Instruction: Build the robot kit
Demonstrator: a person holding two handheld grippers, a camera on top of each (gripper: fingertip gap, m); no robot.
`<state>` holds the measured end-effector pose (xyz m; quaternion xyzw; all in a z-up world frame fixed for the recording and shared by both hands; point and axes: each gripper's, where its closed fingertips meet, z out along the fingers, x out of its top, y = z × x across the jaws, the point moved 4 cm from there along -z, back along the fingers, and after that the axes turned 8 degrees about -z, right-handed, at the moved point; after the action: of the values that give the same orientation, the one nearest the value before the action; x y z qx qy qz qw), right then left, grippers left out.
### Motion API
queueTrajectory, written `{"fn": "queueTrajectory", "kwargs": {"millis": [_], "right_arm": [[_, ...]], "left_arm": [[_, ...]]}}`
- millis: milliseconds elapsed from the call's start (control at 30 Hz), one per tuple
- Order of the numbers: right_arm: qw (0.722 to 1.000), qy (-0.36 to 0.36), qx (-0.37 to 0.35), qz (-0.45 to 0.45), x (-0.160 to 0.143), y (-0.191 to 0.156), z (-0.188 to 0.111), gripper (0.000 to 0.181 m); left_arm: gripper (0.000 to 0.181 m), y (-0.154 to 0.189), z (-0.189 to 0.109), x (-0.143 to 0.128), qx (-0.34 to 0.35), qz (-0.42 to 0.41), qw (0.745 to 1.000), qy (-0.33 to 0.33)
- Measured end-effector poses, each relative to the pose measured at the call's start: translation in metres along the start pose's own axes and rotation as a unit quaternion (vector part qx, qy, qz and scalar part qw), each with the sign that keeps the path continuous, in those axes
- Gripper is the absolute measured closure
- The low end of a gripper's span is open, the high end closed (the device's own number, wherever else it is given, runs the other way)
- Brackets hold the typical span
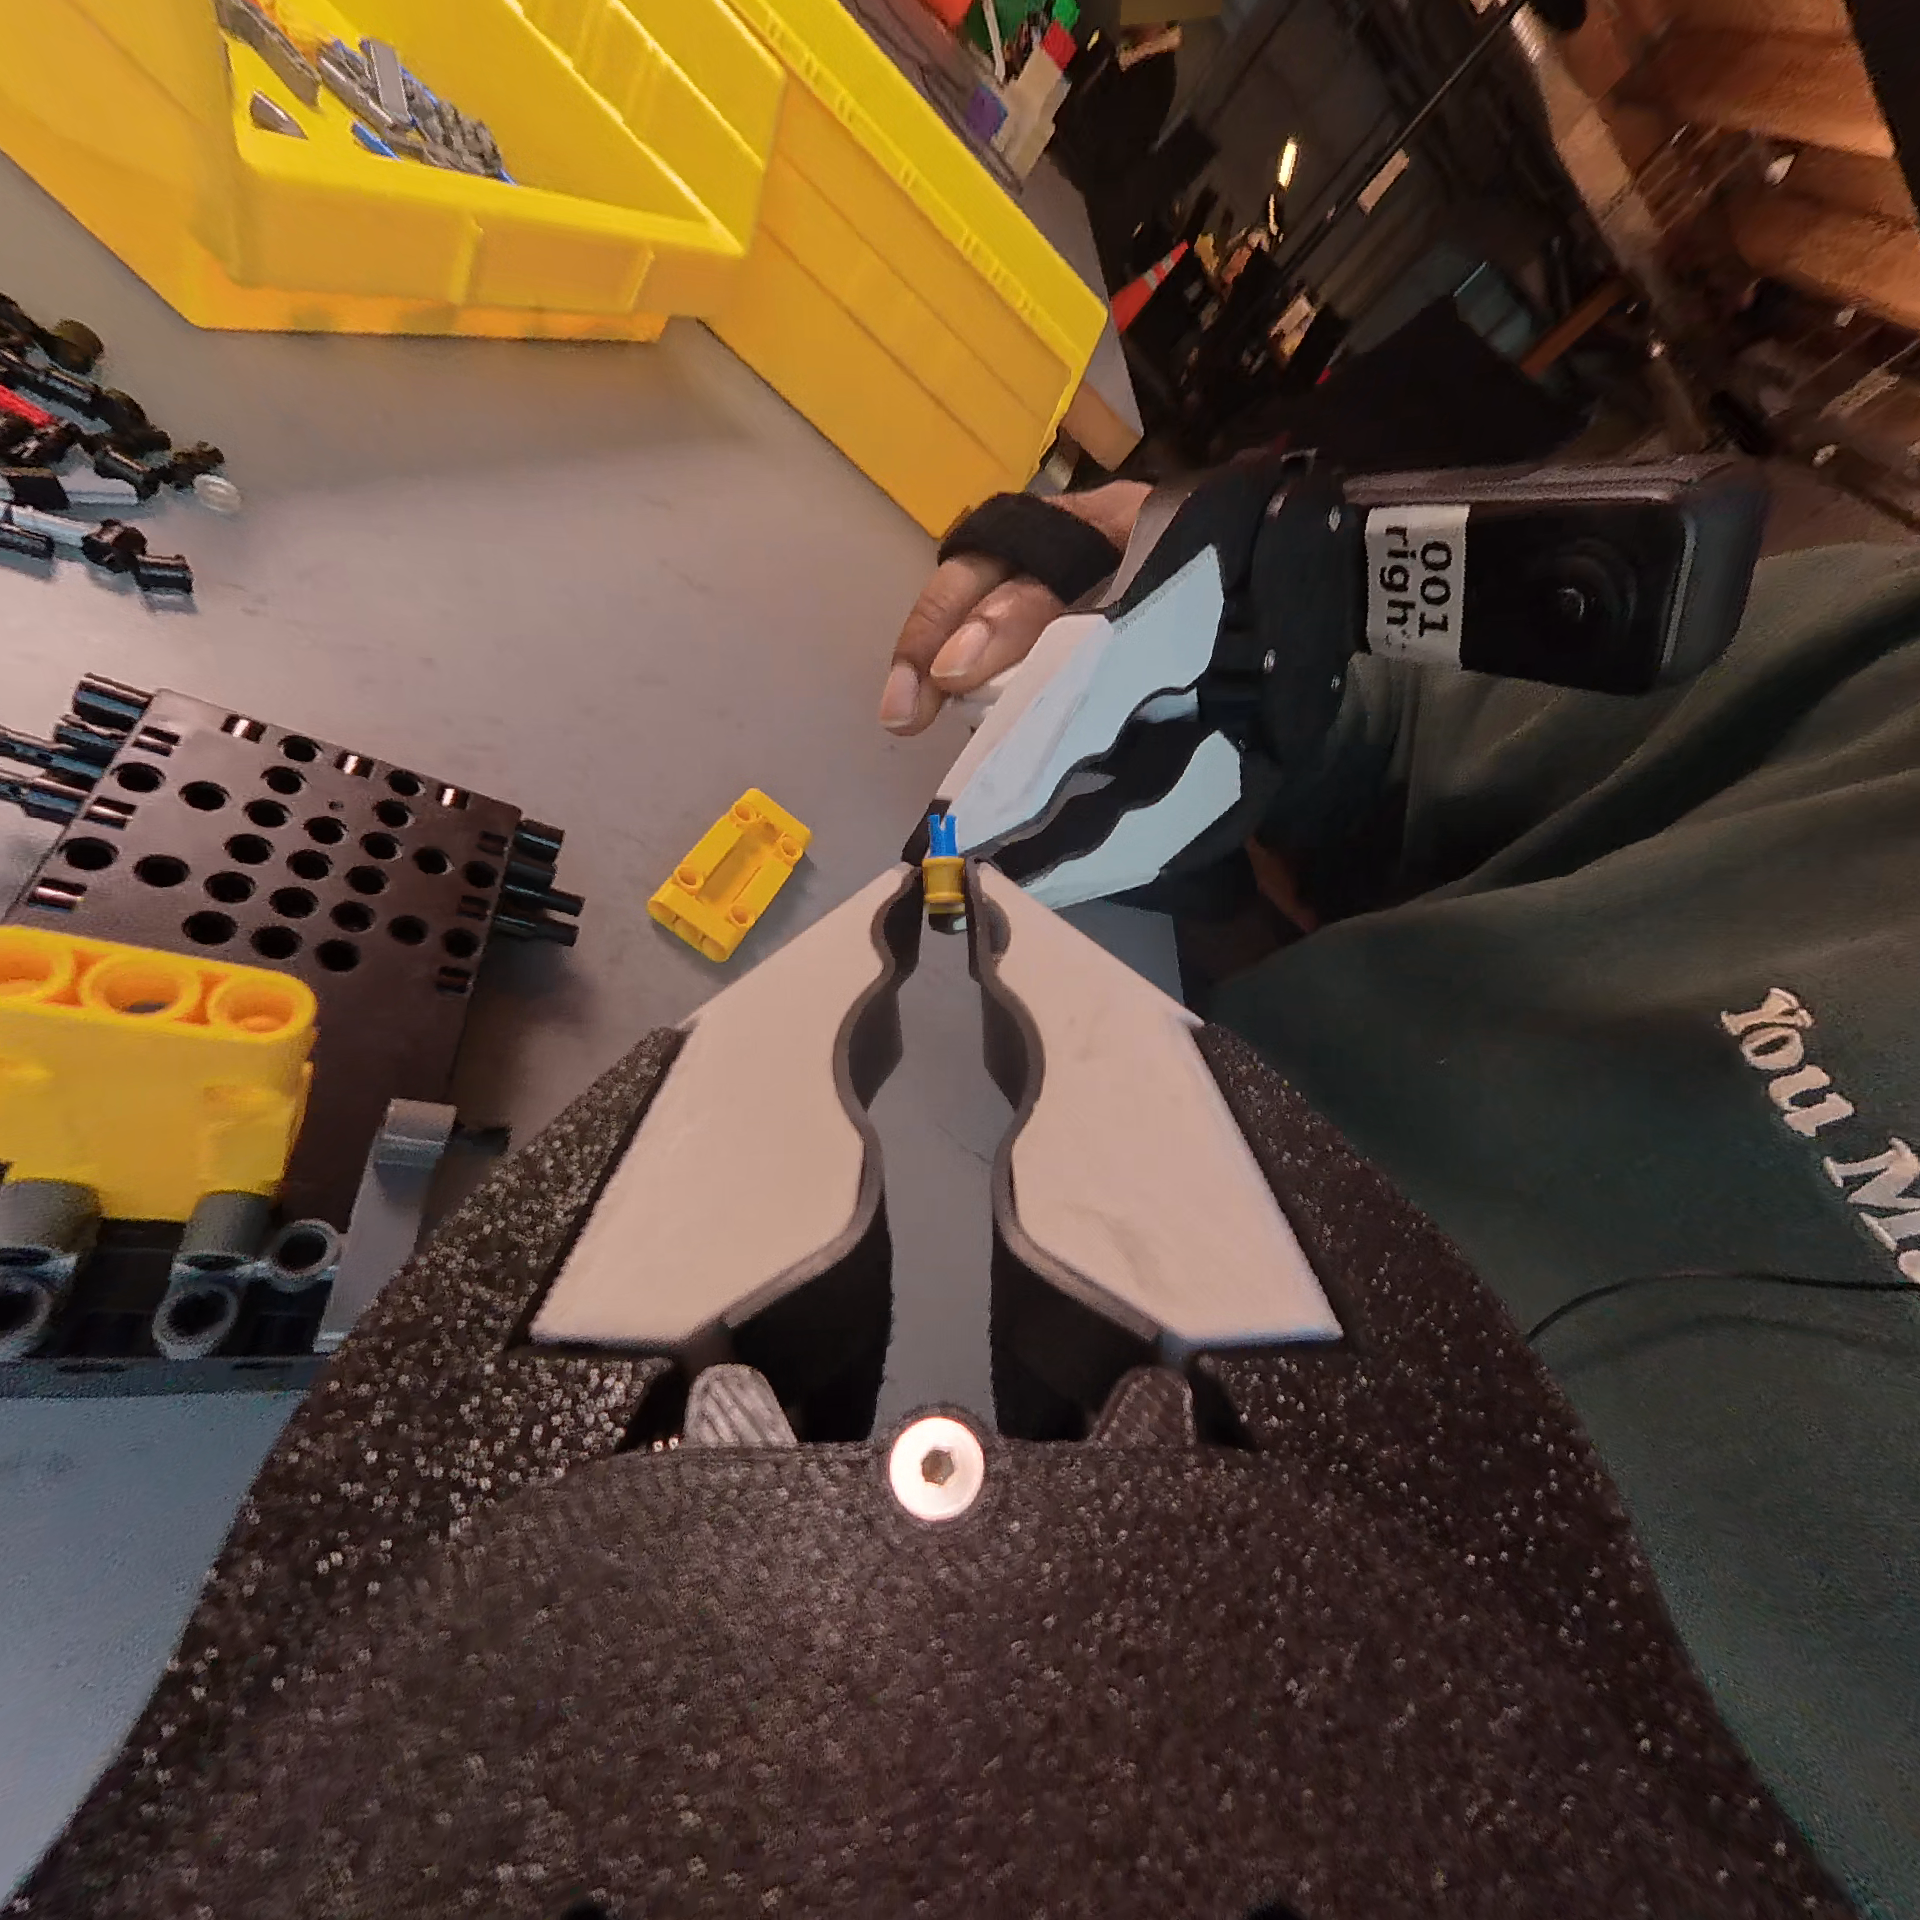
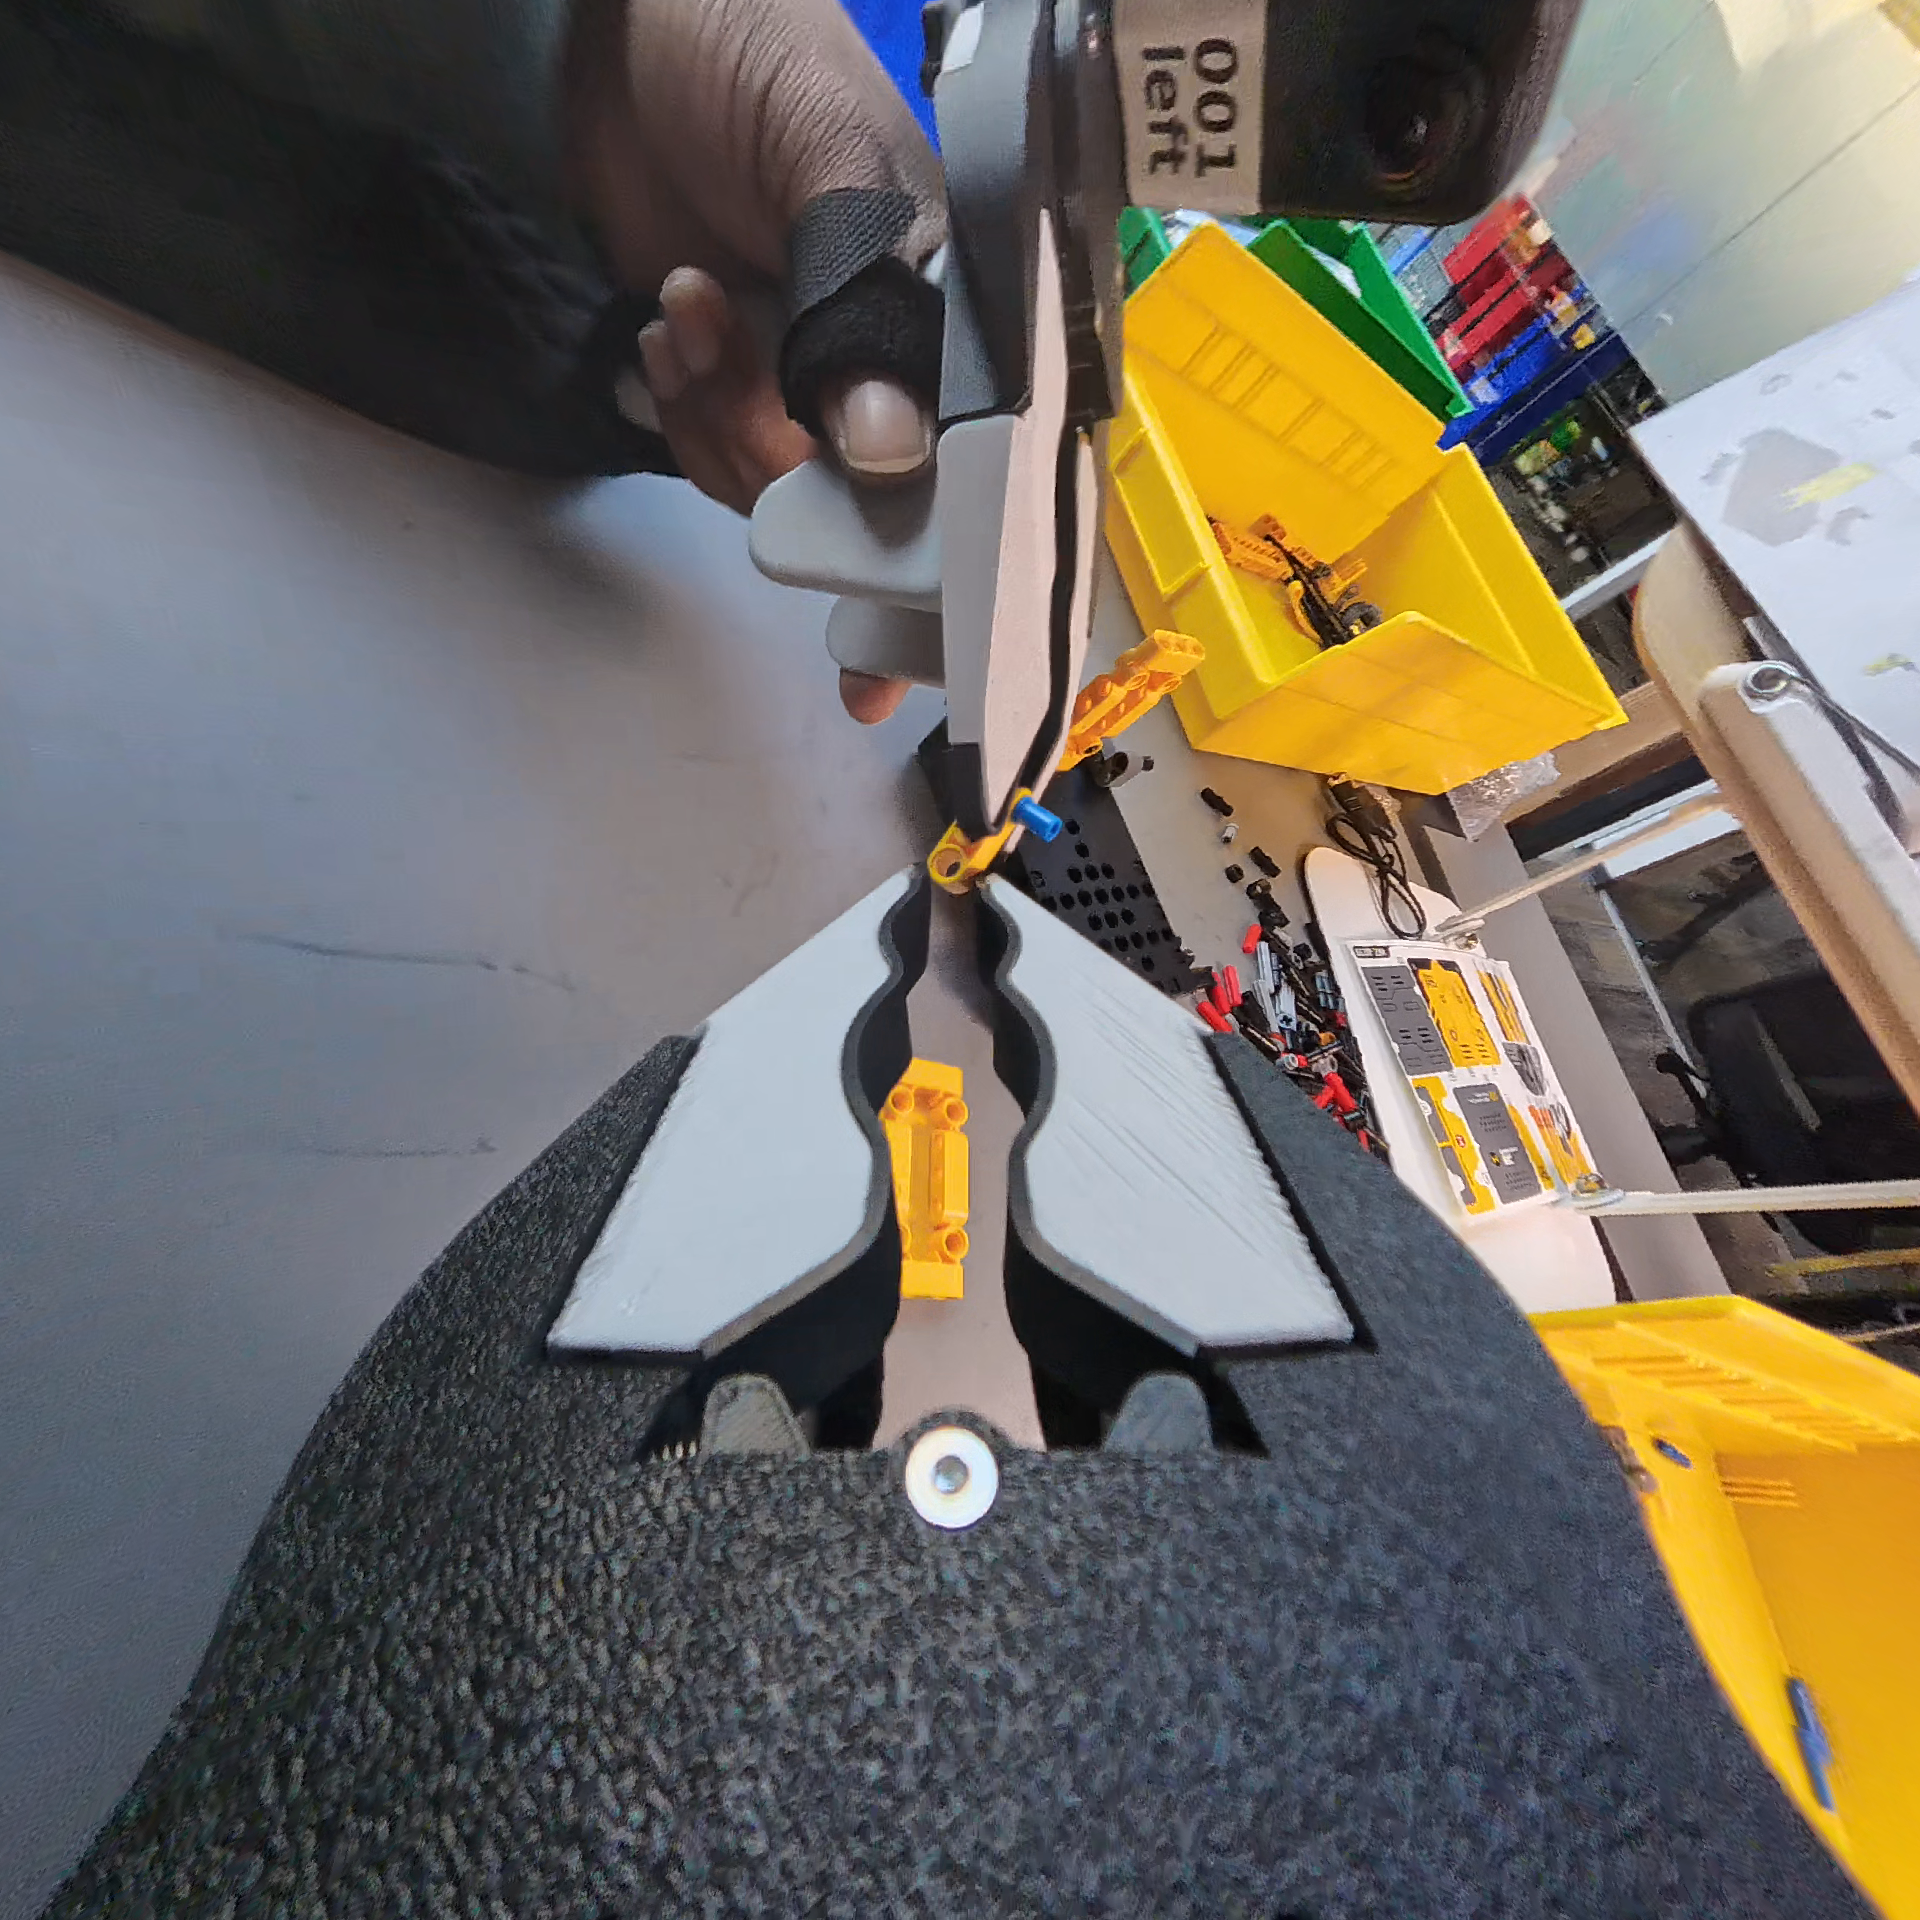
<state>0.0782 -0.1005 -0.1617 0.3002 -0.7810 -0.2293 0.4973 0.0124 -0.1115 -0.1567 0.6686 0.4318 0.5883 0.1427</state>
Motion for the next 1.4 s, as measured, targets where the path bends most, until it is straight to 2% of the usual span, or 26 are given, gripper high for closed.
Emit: {"fn": "queueTrajectory", "kwargs": {"millis": [100,200,400,567,700,1167,1233,1300,1400], "right_arm": [[0.999,0.01,-0.03,0.018,0.003,0.004,0.001,0.174],[0.998,0.034,-0.03,0.046,0.007,0.002,0.003,0.181],[0.998,0.04,-0.013,0.055,0.002,0.007,-0.002,0.181],[0.999,0.038,-0.019,0.034,0.0,0.017,-0.005,0.166],[0.999,0.037,-0.017,-0.012,0.004,0.014,-0.001,0.177],[0.999,0.037,-0.029,-0.016,0.0,0.015,-0.001,0.178],[0.999,0.032,-0.003,0.014,-0.002,0.014,0.0,0.177],[0.996,0.001,0.062,0.064,-0.015,0.012,0.001,0.173],[0.972,-0.07,0.163,0.157,-0.046,0.01,-0.001,0.155]], "left_arm": [[0.174,0.001,-0.003,0.005,-0.011,-0.006,0.999,0.035],[0.174,0.003,-0.003,0.01,-0.025,-0.011,0.998,0.063],[0.174,0.002,-0.007,0.008,-0.013,0.007,0.999,0.049],[0.174,0.002,-0.003,0.003,-0.019,0.007,0.999,0.031],[0.174,0.001,-0.002,0.001,-0.018,0.008,1.0,0.022],[0.175,-0.001,-0.002,0.003,-0.017,-0.002,0.999,0.045],[0.175,-0.003,-0.002,0.002,-0.007,-0.005,0.999,0.036],[0.175,-0.009,-0.002,0.0,0.019,-0.004,1.0,0.025],[0.175,-0.014,-0.001,-0.002,0.039,-0.011,0.999,0.018]]}}
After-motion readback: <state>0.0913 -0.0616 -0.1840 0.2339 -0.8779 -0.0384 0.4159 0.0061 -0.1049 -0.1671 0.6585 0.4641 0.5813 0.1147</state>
